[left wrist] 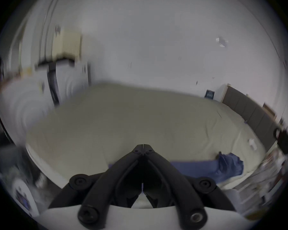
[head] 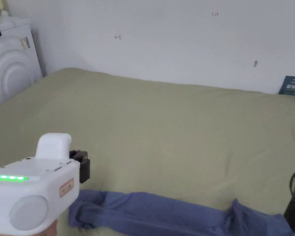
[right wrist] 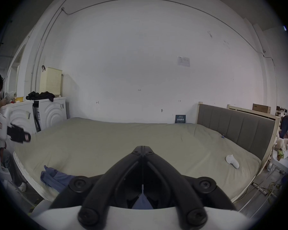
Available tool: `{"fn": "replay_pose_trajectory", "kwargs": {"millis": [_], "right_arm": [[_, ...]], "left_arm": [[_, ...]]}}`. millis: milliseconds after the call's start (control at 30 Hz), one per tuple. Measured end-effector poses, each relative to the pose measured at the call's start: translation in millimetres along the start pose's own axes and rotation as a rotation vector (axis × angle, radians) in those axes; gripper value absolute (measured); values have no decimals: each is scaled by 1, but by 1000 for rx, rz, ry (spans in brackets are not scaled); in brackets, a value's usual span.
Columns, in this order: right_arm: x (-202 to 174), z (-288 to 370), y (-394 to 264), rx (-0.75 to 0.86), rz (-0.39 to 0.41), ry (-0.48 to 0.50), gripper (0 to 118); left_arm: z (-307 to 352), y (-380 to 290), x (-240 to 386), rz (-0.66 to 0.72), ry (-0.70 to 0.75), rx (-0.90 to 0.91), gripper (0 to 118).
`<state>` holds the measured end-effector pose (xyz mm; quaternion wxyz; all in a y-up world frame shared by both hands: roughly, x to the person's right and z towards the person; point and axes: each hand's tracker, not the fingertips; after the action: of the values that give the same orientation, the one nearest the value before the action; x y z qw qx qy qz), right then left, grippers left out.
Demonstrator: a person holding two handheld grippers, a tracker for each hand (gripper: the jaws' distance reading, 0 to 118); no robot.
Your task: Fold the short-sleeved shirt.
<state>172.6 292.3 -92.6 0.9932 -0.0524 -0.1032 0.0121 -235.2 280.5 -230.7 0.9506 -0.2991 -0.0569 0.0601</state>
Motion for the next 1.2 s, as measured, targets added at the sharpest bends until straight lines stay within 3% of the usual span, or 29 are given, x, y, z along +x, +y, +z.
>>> {"fn": "replay_pose_trajectory", "kwargs": {"millis": [100,133,267,300,367,400,433,467,700,733,767,800,833,900,1000,1067,1200], "right_arm": [[-8,-2,-5,-42,-12,23,1],[-9,-4,-5,-56,-18,40,1],[-21,-9,-9,-100,-19,46,1],[-24,-10,-9,-113,-15,49,1],[-29,-13,-11,-127,5,39,2],[-30,-15,-11,-133,16,36,2],[-31,-17,-12,-140,24,35,2],[-33,-19,-13,-146,32,29,2],[-33,-20,-18,-181,38,22,2],[-32,-20,-18,-184,43,22,2],[-32,-20,-19,-185,46,19,2],[-31,-21,-19,-186,47,19,2],[-30,-21,-19,-188,44,16,2],[-28,-19,-18,-182,22,19,2],[-23,-13,-17,-177,11,20,2],[-20,-10,-16,-173,15,15,2],[-10,-9,-18,-174,-2,21,2]], "left_arm": [[-51,-12,-65,255,-125,-278,0],[-65,-17,-80,274,-152,-342,0],[-114,-35,-123,430,-257,-443,0],[-123,-39,-131,474,-312,-458,9],[-133,-45,-136,496,-452,-480,87],[-141,-49,-135,479,-484,-522,117],[-148,-52,-130,461,-504,-550,118],[-149,-56,-129,468,-529,-495,118],[-186,-68,-120,490,-578,-584,114],[-186,-66,-119,490,-596,-587,108],[-204,-66,-132,500,-610,-594,91],[-209,-66,-132,502,-625,-601,59],[-213,-67,-130,495,-608,-607,8],[-205,-71,-109,415,-467,-635,8],[-197,-71,-109,535,-555,-632,8],[-191,-60,-115,483,-506,-611,8],[-178,-46,-135,549,-496,-609,8]]}}
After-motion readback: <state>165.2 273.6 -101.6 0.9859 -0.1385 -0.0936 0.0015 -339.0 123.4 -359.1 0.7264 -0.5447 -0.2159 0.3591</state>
